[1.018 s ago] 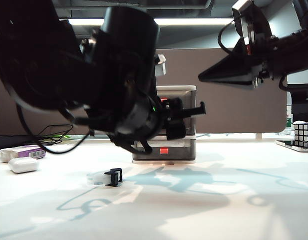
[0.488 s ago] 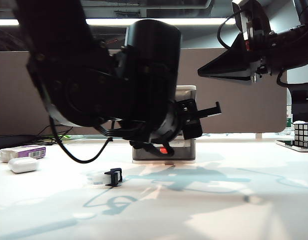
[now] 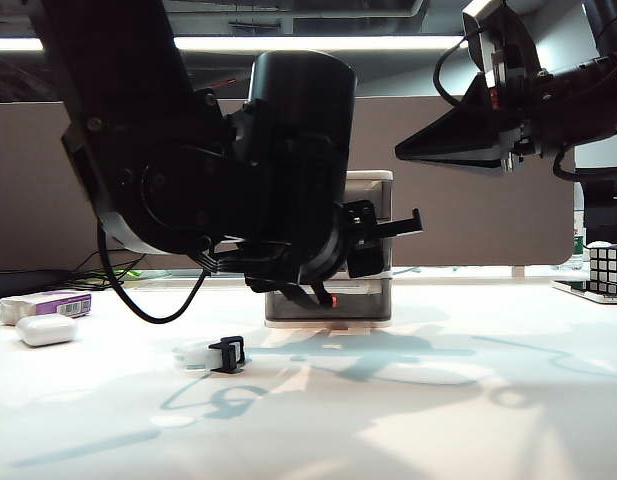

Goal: Open the second layer of the drawer on the table, pick up the transparent tape on the table and put it in, and finally close the drawer.

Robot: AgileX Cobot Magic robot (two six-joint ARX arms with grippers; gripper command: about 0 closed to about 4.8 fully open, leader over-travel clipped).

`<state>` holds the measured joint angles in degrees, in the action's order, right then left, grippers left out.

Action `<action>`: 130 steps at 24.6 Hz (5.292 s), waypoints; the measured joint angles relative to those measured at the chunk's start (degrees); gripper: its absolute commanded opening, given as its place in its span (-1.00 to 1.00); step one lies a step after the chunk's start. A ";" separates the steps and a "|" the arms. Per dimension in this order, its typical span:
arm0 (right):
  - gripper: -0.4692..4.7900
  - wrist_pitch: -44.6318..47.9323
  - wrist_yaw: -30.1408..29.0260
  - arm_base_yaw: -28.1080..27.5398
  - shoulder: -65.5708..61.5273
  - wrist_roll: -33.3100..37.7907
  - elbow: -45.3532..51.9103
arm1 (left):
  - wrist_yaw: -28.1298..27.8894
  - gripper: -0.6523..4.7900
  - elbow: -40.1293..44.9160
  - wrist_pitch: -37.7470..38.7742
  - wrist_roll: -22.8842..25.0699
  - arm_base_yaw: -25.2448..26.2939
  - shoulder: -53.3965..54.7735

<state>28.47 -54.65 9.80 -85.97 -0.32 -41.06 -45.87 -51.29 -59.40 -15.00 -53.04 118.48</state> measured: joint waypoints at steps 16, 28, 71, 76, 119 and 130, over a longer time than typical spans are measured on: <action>-0.84 0.81 0.00 0.04 -0.76 0.00 0.00 | 3.80 -0.11 -0.22 -2.73 0.00 1.60 1.77; -0.84 0.81 0.00 0.07 -0.76 0.00 0.00 | 5.27 -0.22 -2.16 -2.71 0.02 1.99 2.64; -0.84 7.67 5.03 2.89 -14.78 -0.76 -7.63 | 4.37 -0.78 -2.12 -5.05 2.78 2.08 2.71; -0.84 7.63 4.55 2.86 -14.88 -0.35 -9.22 | 4.28 -0.78 -2.12 -4.96 2.78 2.08 2.71; -0.84 5.05 8.41 2.93 -17.25 -0.20 -13.79 | 2.60 -0.78 5.29 2.64 -5.05 -6.54 -3.76; -0.84 5.05 8.44 2.91 -17.25 -0.11 -13.79 | 2.21 0.13 5.57 4.11 -5.16 -8.76 -4.02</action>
<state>33.52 -46.22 12.71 -103.22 -0.43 -54.85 -43.66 -45.71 -55.29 -20.16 -61.80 114.45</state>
